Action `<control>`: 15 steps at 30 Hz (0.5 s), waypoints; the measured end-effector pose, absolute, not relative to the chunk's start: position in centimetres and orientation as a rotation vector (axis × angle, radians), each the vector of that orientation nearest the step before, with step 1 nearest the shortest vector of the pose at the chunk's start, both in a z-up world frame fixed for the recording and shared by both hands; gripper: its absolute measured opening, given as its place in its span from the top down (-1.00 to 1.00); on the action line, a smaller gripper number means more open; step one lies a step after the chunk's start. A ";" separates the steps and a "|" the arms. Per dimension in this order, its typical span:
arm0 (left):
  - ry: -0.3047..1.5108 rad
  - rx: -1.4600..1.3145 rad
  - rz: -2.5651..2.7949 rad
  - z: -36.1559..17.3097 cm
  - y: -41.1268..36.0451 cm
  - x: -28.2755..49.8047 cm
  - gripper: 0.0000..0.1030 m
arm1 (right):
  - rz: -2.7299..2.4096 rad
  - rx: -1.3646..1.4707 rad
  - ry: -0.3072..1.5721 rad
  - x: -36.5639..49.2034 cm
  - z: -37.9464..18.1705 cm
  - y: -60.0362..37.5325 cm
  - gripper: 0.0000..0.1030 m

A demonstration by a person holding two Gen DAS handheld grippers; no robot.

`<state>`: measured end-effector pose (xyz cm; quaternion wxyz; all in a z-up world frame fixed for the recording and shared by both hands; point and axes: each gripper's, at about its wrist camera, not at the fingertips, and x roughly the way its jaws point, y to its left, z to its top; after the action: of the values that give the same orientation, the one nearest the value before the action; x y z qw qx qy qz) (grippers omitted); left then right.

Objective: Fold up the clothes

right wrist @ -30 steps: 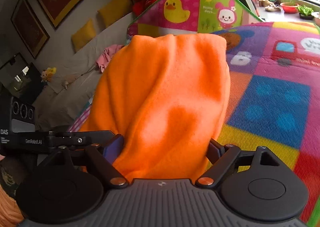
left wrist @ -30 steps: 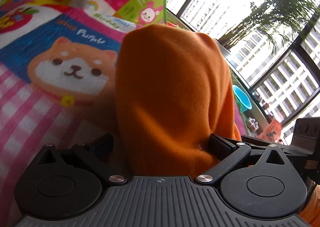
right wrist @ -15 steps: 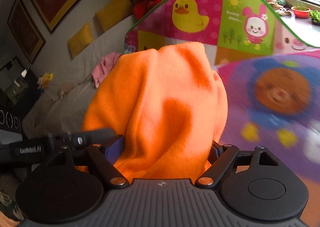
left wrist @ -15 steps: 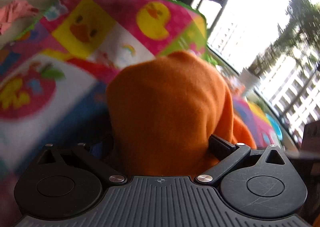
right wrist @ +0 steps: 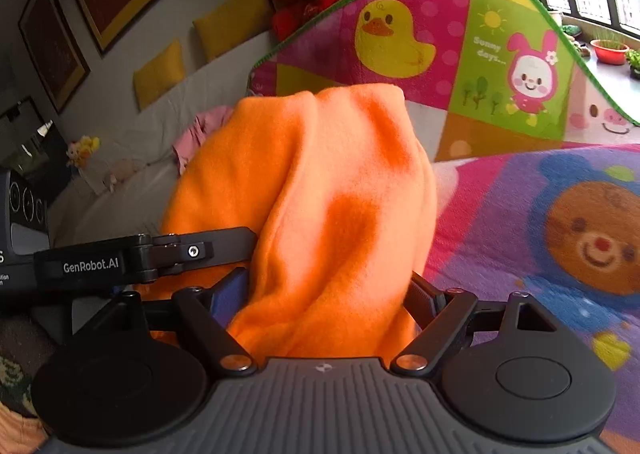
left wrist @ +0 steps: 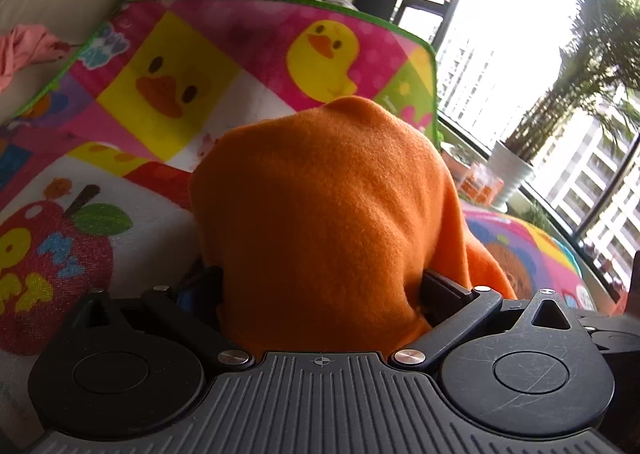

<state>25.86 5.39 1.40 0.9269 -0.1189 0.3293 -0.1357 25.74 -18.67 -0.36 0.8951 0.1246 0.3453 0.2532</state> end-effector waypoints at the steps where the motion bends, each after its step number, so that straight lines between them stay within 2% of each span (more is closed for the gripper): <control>1: 0.673 -0.238 -0.282 1.5 5.2 25.6 -1.00 | 0.523 0.240 0.716 25.4 -0.1 -18.9 -0.60; 8: 0.592 -0.329 -0.269 2.9 6.9 23.4 -1.00 | 0.491 0.178 0.615 23.5 3.5 -22.5 -0.60; 11: 0.629 -0.301 -0.235 2.3 6.7 23.9 -1.00 | 0.457 0.218 0.567 25.1 5.1 -23.2 -0.60; 12: 0.650 -0.301 -0.237 1.9 6.6 24.1 -1.00 | 0.461 0.239 0.565 26.2 5.3 -23.0 -0.50; 13: 0.670 -0.302 -0.245 1.6 6.4 24.3 -1.00 | 0.467 0.260 0.564 27.3 5.6 -22.7 -0.21; 15: 0.686 -0.293 -0.258 1.3 6.2 24.3 -1.00 | 0.477 0.288 0.561 29.9 5.9 -21.6 -0.06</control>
<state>24.32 6.16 1.32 0.9231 -0.1425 0.3343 -0.1256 29.89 -21.61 5.93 0.9230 0.1401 0.2731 0.2322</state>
